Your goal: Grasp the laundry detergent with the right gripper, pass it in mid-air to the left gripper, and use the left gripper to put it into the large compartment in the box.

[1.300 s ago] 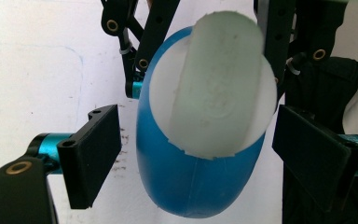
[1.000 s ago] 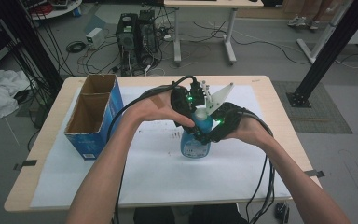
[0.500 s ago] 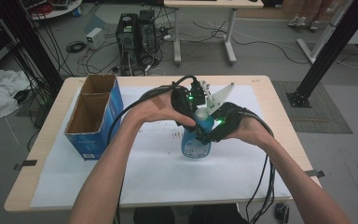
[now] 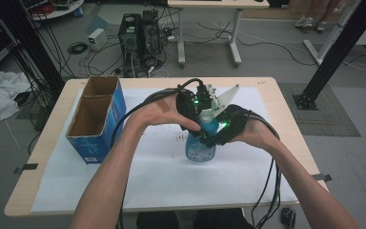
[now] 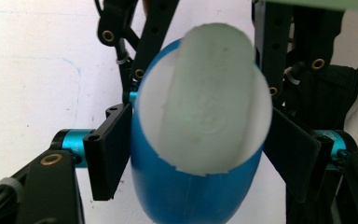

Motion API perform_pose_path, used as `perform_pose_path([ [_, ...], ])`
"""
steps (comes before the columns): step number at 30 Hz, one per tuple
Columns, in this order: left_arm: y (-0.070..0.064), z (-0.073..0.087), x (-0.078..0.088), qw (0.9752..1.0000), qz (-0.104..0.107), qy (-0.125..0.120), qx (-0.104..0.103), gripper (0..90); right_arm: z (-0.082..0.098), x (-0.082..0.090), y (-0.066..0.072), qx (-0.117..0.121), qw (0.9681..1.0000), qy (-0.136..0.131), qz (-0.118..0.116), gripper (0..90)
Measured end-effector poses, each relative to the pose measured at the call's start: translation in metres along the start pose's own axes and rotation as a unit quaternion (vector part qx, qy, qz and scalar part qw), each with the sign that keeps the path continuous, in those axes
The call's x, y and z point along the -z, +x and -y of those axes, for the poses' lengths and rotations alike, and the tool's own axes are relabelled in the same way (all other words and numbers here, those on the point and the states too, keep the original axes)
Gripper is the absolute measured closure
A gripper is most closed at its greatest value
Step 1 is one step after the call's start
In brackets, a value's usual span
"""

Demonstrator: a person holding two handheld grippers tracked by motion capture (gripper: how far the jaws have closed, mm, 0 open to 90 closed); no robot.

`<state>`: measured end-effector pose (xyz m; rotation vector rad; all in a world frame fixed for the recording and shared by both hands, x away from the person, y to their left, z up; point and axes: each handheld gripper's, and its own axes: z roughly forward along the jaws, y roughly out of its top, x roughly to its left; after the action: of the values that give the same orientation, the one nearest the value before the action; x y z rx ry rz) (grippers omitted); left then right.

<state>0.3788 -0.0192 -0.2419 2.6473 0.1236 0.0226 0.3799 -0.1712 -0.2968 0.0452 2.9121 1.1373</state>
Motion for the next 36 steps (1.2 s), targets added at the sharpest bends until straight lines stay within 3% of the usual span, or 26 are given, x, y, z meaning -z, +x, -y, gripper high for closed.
perform_pose_path([
  [18, 0.0003, 0.0006, 0.0005, 1.0000, -0.002, -0.002, -0.001, 36.4, -0.0004, -0.0002, 0.0011, 0.003, 1.0000, 0.000, -0.002, 46.7],
  [24, -0.0002, 0.0003, -0.0010, 0.9999, 0.000, 0.010, -0.008, 37.4, 0.0006, -0.0028, 0.0012, 0.006, 1.0000, 0.000, -0.004, 46.6],
  [36, 0.0001, 0.0014, 0.0017, 0.9999, 0.001, 0.009, -0.006, 37.5, 0.0008, -0.0035, 0.0014, 0.001, 0.9999, -0.010, -0.007, 46.2],
])
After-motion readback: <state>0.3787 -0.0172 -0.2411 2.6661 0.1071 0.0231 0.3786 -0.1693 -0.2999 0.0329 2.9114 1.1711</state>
